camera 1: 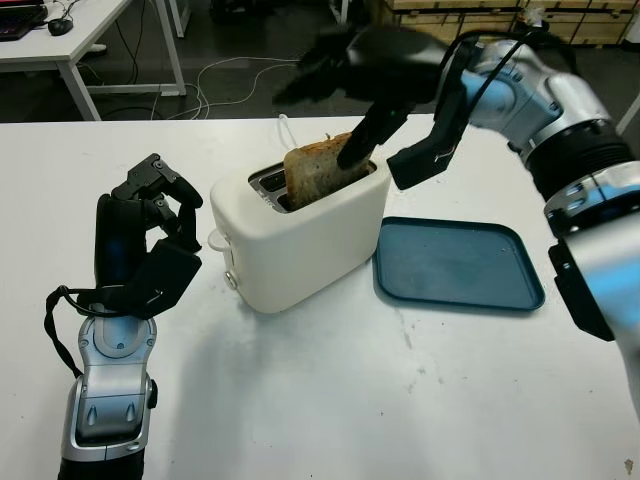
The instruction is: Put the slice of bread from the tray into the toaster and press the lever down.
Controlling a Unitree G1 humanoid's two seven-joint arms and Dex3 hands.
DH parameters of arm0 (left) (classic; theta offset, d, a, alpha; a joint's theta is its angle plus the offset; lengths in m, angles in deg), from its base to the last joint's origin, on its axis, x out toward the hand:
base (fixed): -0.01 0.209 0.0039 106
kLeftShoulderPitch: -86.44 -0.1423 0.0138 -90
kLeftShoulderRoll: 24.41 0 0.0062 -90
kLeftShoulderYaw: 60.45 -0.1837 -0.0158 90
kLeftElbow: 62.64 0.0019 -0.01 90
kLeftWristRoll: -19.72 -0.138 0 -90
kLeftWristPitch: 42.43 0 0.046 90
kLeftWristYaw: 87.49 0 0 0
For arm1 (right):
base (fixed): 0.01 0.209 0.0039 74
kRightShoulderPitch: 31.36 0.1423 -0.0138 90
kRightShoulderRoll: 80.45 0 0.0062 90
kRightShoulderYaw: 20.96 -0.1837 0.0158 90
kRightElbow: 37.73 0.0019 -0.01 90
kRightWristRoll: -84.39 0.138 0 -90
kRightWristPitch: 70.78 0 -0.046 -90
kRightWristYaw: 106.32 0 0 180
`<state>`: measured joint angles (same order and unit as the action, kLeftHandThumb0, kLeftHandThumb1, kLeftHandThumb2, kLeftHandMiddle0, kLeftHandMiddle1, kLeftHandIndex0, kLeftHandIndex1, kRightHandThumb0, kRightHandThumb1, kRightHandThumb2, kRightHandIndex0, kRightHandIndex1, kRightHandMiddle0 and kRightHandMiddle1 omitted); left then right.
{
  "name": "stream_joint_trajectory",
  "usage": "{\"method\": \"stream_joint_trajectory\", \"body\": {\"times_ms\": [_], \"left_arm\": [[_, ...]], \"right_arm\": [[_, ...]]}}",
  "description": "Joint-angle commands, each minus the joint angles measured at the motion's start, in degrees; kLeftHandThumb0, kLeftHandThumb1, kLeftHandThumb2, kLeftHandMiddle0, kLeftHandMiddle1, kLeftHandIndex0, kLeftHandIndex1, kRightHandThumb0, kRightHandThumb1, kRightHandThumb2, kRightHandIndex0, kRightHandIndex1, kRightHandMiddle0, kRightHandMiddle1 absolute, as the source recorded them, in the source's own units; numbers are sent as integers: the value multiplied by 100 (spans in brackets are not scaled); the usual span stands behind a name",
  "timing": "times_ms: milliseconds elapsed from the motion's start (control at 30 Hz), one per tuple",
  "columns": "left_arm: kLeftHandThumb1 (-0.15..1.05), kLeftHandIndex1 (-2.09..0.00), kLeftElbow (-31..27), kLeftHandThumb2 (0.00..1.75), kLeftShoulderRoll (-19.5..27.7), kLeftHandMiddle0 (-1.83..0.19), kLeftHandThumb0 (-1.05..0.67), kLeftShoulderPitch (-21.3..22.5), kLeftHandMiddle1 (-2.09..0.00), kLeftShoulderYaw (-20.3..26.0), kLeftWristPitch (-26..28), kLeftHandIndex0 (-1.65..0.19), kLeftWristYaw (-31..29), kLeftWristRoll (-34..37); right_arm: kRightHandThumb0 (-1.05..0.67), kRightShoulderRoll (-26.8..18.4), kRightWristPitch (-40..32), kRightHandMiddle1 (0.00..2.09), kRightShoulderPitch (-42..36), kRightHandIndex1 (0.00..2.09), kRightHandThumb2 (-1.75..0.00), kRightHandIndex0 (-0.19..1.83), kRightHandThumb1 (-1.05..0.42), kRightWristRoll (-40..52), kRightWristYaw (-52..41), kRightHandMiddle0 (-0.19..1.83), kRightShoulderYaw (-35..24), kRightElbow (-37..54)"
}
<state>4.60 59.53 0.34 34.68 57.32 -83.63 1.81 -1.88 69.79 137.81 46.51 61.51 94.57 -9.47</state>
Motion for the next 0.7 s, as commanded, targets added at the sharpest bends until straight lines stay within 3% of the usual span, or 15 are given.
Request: {"method": "stream_joint_trajectory", "body": {"times_ms": [0, 67, 167, 233, 333, 467, 667], "left_arm": [[61, -175, -31, 107, 20, -96, -15, 63, -175, -13, 4, -61, -15, -2], [61, -175, -38, 107, 3, -96, -14, 70, -175, -12, 20, -60, -6, 1], [61, -175, -25, 108, 18, -96, -13, 69, -175, 10, -2, -60, -8, 14], [60, -175, -21, 108, 50, -96, -13, 62, -175, 22, -25, -60, -21, 8], [60, -175, -42, 109, 101, -96, -13, 84, -175, 41, 10, -60, -54, -18], [57, -175, 69, 110, 231, -98, -13, 140, -175, 61, -117, -63, -65, -40], [54, -175, 148, 114, 325, -99, -14, 265, -175, -19, -69, -65, -146, -57]], "right_arm": [[-88, -102, -6, 2, 111, 66, 0, 0, -81, 3, 259, 38, -82, 15], [-87, -157, -31, 4, 27, 78, 0, 0, -81, -7, 690, 41, -167, 41], [-75, -228, -77, 13, -324, 95, -1, 21, -83, 13, 1756, 59, -413, 36], [-62, -303, -55, 22, -589, 95, -2, 46, -90, -20, 2342, 79, -493, -48], [-48, -431, 55, 27, -1189, 102, -12, 64, -92, 228, 2562, 91, -675, -104], [-40, -453, -107, 38, -2584, 128, -26, 72, -92, 780, 2775, 95, -1178, 522], [-38, -127, -1012, 67, -5143, 140, -32, 77, -92, 1591, 2839, 86, -2031, 2505]]}}
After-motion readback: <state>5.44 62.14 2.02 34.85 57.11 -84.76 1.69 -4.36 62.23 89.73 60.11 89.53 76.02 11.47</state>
